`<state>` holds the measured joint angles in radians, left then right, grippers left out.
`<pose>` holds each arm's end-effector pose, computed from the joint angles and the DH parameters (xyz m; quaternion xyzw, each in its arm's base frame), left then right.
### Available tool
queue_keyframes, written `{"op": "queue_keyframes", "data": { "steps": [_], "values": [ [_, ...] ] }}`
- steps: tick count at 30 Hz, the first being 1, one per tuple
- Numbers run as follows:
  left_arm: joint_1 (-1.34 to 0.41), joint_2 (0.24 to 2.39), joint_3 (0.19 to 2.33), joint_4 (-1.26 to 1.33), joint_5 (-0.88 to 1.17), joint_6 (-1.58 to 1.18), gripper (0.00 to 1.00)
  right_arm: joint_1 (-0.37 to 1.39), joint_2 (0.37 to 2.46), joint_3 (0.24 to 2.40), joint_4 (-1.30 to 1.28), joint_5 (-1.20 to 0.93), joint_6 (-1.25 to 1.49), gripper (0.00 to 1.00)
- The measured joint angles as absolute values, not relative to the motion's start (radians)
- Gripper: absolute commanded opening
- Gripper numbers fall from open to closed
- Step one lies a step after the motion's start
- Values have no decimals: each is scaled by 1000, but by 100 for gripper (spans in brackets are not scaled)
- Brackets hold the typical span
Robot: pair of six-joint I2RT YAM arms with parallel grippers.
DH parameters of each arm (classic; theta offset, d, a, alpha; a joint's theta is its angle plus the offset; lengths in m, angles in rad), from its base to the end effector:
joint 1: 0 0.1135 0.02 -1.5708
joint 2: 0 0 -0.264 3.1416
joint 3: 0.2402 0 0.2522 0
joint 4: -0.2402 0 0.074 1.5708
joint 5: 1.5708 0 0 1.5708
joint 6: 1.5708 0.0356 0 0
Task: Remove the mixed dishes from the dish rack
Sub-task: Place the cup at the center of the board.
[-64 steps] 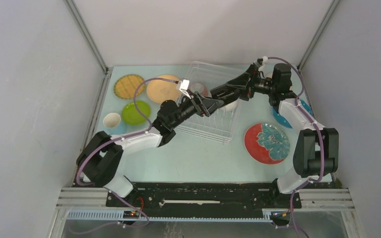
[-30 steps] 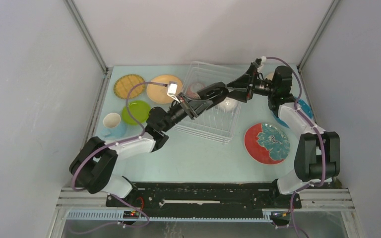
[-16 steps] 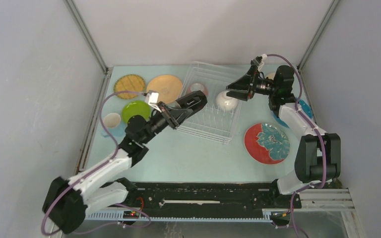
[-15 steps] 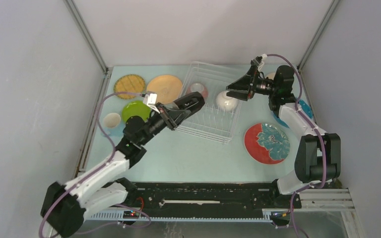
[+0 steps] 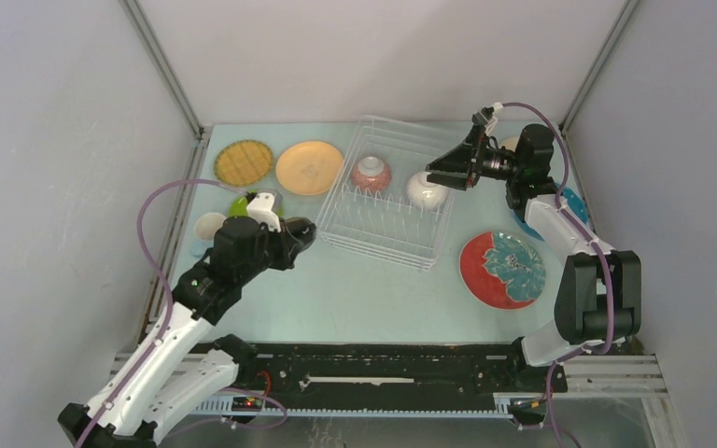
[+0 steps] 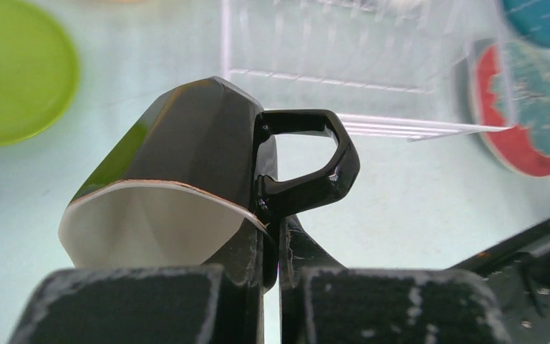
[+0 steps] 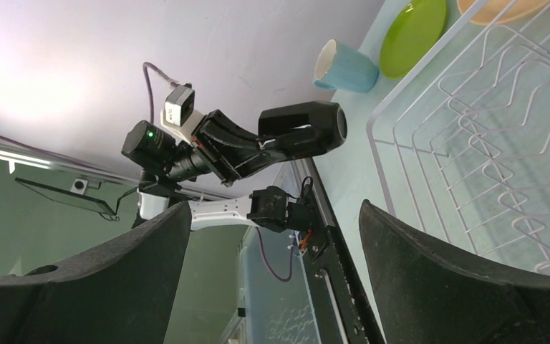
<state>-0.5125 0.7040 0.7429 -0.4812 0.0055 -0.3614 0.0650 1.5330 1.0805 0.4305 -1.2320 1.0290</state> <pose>0.1396 -0.0788 0.3069 0.0653 0.8425 -0.2284 0.4836 0.3395 0.0557 0.3223 -0.0875 0.7043 0.6496 0.2727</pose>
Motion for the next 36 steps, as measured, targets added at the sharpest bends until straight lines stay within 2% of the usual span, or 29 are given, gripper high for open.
{"op": "queue_keyframes", "data": {
  "steps": [7,14,25,36],
  "values": [
    [-445,839,826,-681,-125,-271,0,59,1533,1081,428,-1232,1018,95],
    [-377,1031,883,-787,-159,-200,0,59,1533,1081,423,-1232,1008,95],
    [-318,1251,976,-814,-168,-123,1,57,1545,1081,414,-1232,997,94],
    [-283,1308,977,-827,-154,-112,26,57,1563,1080,408,-1232,996,94]
  ]
}}
